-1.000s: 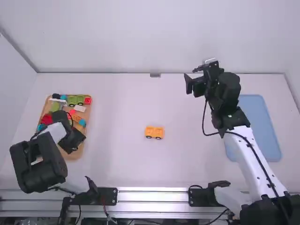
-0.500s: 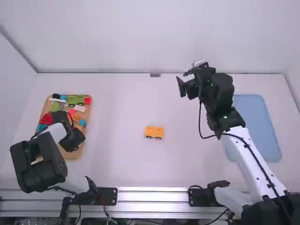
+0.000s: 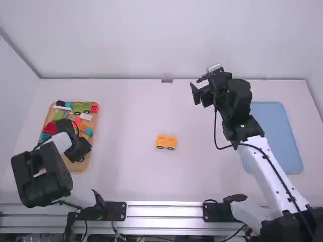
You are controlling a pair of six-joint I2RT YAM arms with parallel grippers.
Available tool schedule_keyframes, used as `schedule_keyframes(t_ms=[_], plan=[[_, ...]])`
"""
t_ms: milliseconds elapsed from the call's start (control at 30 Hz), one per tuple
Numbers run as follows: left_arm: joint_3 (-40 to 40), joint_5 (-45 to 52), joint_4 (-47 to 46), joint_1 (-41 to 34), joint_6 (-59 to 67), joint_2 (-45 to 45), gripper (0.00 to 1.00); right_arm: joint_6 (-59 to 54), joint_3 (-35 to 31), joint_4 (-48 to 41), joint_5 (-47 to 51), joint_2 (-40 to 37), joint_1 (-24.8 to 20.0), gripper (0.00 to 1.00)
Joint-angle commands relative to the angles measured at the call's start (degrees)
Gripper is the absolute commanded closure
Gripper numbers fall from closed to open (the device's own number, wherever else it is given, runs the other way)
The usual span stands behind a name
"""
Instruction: Assemble lego blocks to make yellow taxi
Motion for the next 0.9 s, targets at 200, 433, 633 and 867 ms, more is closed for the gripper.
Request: schedule_keyframes(t_ms=[200,433,633,867], plan=[[4.1,3.2,-7.8,-1.9,3.9,-16.5,0.80,-0.2,1.6,0.0,-3.4,0.1,1.3,0.02],[3.8,29.3,1.0,-10.0,16.0,-31.7,0.80,-1.3,1.6,2.3,-19.9,5.5,0.3,0.02],[3.8,44.4,11.7,-18.1,20.9,-32.2,0.79,4.1,3.0,10.0,-45.0,15.3,-2.5,0.02],[3.3,58.8,35.3,-29.2,19.9,-19.5,0.85,16.1,5.7,27.9,-74.2,25.7,-4.9,0.02]])
